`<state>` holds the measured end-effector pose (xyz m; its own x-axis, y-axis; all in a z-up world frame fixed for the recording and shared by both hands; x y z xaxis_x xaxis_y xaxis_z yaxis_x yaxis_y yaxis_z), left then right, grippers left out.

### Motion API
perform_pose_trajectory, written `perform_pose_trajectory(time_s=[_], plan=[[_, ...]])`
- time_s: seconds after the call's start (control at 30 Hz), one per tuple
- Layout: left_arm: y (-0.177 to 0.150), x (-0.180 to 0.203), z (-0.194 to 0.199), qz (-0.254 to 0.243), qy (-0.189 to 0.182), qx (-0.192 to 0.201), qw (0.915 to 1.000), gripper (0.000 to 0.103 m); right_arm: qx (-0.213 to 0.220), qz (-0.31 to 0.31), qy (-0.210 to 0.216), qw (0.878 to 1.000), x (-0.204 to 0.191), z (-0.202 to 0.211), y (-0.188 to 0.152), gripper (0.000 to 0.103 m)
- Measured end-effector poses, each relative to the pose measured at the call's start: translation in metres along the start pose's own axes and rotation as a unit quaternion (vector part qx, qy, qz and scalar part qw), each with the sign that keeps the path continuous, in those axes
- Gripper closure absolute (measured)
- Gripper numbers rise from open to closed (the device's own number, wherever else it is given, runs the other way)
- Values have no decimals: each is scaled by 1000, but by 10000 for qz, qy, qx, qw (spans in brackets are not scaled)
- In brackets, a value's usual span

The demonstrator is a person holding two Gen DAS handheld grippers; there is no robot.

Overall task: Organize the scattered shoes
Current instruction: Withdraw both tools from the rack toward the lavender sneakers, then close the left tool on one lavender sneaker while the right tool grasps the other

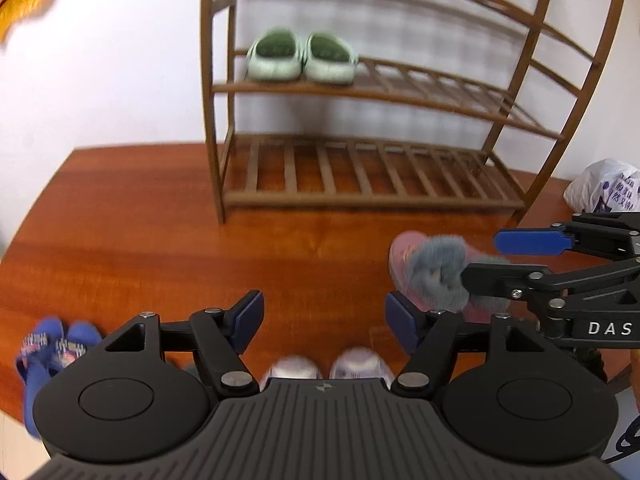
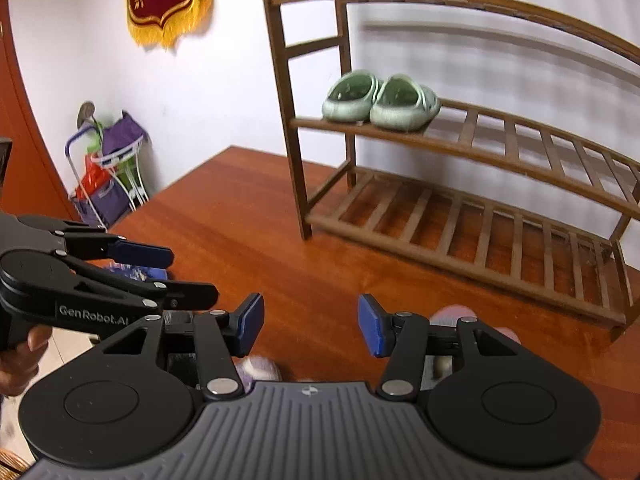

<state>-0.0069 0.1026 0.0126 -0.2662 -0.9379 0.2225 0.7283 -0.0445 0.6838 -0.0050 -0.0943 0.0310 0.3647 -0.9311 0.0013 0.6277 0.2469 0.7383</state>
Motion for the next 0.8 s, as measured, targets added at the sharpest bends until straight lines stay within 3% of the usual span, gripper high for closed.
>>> perform_pose_trajectory(time_s=[0.43,0.67,0.8], plan=[[-71,-6,-34,209,672,-255,9972,31,-271,17,-139,9995,-15,-13,-68,26],[-98,-15,-54,466,836,-466,9943,31,-507,-70,-238,9984,-17,-24,-90,22],[-110,-17,-65,439,753,-484,9950,31,-622,-168,-349,9973,-16,-31,-98,21]])
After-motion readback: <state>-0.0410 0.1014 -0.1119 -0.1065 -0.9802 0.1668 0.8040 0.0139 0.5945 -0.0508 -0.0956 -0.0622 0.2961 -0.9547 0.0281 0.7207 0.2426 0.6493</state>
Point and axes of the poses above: each gripper's, at about its wrist camera, not at the fingertips, and z roughly against the way its jaws point, x to its right, y to its top, the point moved 2 cm from there along -z, roughly the way its jaws point, and after that the axes turned 7 degrees about -y, right-handed, at the moved point
